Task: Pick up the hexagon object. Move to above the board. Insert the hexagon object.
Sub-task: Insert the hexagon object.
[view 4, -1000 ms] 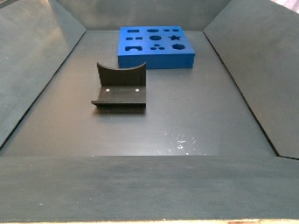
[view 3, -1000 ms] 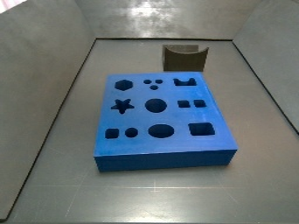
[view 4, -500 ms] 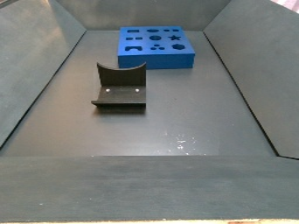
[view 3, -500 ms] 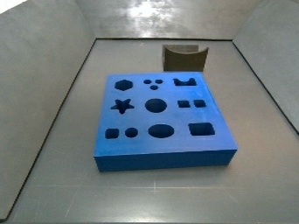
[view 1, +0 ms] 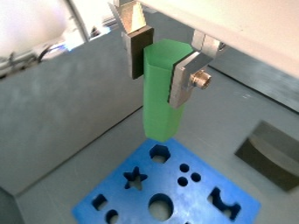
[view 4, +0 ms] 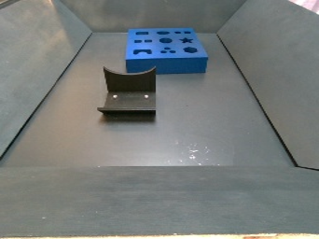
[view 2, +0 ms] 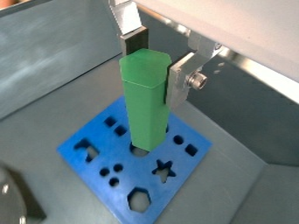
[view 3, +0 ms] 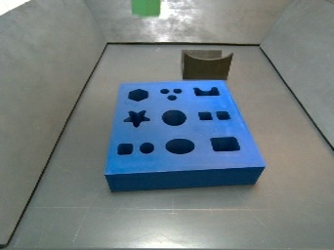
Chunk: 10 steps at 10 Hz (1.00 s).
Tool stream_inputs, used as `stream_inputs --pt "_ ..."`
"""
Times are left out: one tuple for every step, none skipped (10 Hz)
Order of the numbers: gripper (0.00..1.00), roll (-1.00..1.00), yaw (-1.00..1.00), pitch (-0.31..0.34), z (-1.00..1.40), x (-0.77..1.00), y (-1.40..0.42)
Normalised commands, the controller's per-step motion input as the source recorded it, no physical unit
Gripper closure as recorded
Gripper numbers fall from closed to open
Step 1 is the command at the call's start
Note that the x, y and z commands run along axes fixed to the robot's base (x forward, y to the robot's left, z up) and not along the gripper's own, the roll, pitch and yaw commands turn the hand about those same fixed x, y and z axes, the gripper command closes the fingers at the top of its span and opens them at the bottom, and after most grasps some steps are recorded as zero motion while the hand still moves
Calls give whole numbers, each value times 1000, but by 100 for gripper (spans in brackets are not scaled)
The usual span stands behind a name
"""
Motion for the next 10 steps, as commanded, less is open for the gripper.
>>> stream_inputs --pt "100 0 0 0 0 0 20" --pt "100 86 157 0 -760 229 366" --pt "100 0 286 0 -1000 317 743" --pt "100 0 214 0 -1000 391 657" --pt "100 0 91 0 -1000 386 494" --pt "100 -234 0 -66 -474 249 109" --pt "100 0 0 0 0 0 23" --pt "100 260 -69 -163 -1000 -140 -43" --pt "100 220 -249 -34 -1000 -169 0" --pt "100 260 -297 -23 -969 -240 40"
